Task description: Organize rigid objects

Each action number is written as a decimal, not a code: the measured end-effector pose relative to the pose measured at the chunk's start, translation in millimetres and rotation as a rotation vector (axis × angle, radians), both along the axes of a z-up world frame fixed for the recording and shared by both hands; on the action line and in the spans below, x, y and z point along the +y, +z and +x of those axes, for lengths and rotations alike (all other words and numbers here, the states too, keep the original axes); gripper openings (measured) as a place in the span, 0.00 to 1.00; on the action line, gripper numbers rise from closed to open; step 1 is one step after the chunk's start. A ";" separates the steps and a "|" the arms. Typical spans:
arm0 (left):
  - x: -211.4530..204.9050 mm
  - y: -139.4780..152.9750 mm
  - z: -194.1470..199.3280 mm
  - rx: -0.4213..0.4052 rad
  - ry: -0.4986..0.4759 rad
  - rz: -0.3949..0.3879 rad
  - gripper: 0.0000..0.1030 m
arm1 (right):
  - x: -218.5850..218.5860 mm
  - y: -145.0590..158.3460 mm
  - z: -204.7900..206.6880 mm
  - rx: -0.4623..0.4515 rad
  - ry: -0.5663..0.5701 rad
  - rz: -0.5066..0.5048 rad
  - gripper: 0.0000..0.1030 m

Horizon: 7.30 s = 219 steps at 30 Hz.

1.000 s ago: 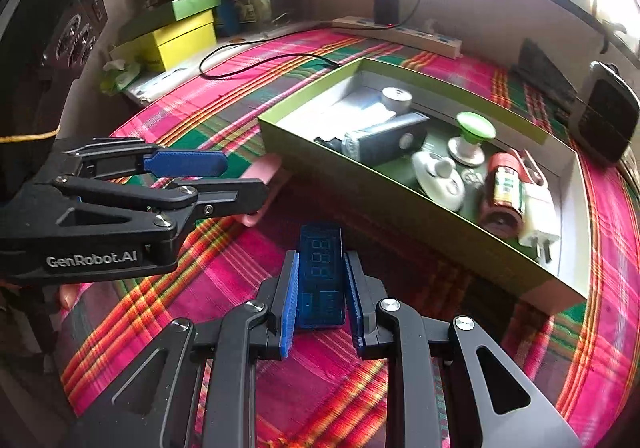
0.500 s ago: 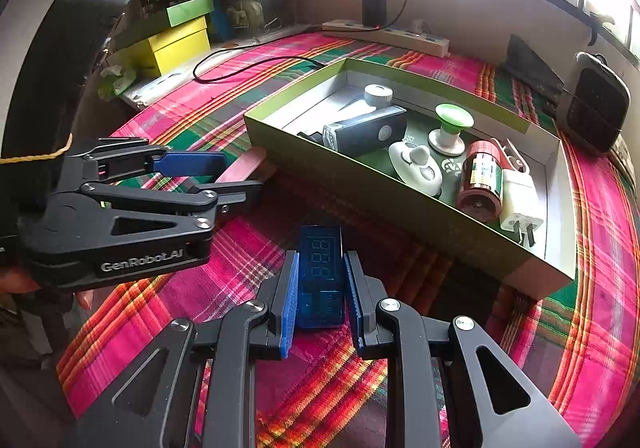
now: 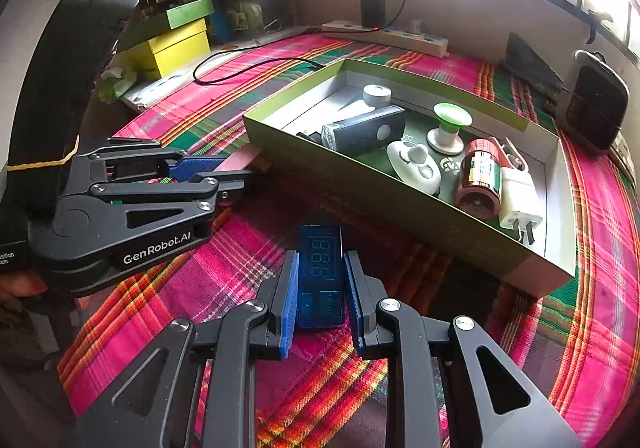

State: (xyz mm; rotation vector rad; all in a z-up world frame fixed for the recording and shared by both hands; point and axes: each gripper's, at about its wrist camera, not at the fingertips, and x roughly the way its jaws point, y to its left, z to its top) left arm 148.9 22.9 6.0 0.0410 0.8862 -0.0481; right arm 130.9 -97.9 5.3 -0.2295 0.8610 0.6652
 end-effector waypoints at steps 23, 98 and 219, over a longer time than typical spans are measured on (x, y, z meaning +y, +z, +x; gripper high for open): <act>-0.1 7.2 -8.0 -0.022 -0.020 -0.034 0.17 | 0.3 0.2 -0.6 -0.007 -0.006 -0.013 0.22; 9.8 57.9 25.6 -0.124 -0.077 -0.111 0.17 | -91.6 58.6 38.1 -0.078 -0.355 0.143 0.22; -25.0 26.3 -12.9 -0.025 -0.009 -0.044 0.43 | -56.9 31.3 17.0 -0.098 -0.444 -0.033 0.43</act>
